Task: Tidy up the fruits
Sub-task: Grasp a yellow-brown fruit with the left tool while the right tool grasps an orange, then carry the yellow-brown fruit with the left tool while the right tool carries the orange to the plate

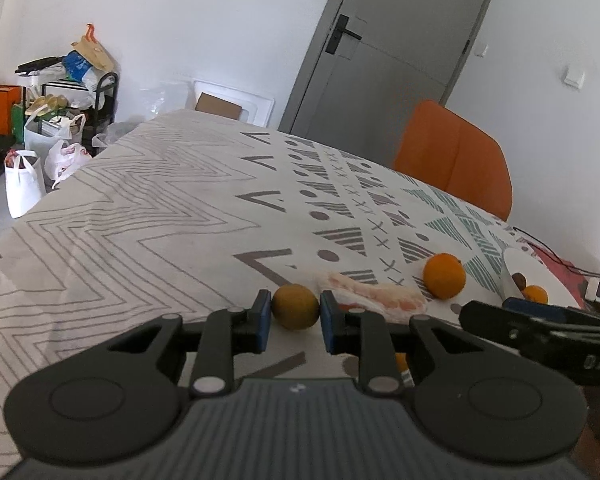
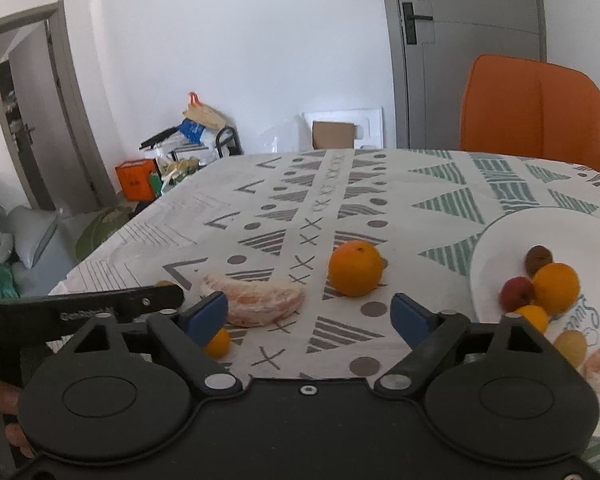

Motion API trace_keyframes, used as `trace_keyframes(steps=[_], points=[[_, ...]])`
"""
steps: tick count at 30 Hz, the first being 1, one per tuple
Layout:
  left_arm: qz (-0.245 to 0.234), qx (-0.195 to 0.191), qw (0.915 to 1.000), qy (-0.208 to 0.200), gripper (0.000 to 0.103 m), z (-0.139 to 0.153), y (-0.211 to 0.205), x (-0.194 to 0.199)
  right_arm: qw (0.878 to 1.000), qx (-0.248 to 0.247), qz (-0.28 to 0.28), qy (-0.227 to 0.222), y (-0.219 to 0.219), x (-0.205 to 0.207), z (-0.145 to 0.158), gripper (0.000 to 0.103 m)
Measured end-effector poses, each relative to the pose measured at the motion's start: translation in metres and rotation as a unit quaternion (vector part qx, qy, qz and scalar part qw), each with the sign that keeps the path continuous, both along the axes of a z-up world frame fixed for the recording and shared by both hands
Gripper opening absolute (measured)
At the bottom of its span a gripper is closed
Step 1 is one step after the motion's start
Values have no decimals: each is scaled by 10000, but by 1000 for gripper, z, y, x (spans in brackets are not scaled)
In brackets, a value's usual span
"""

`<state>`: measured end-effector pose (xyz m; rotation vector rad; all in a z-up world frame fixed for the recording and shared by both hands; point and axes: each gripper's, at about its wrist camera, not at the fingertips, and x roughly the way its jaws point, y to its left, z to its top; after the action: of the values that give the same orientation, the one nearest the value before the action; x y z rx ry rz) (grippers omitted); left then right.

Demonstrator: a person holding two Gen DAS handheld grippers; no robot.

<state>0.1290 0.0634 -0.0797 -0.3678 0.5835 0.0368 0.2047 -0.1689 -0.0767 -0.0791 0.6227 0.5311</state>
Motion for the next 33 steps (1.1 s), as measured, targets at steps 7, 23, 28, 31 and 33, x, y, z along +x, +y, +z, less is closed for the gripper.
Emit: trace_keyframes(steps=[7, 23, 28, 31, 33], points=[[108, -140, 9998, -77, 24, -1, 13, -2, 9995, -196, -227, -29, 3, 16, -1, 79], [87, -210, 9997, -105, 24, -2, 17, 0, 9964, -790, -301, -31, 20, 54, -15, 40], [63, -149, 9998, -140, 24, 2, 15, 1, 9975, -657, -240, 3, 15, 42, -14, 38], [46, -87, 9998, -164, 24, 6, 12, 1, 9984, -518, -205, -18, 9, 31, -10, 38], [28, -32, 9998, -187, 24, 10, 8, 1, 9991, -392, -164, -13, 3, 24, -7, 38]])
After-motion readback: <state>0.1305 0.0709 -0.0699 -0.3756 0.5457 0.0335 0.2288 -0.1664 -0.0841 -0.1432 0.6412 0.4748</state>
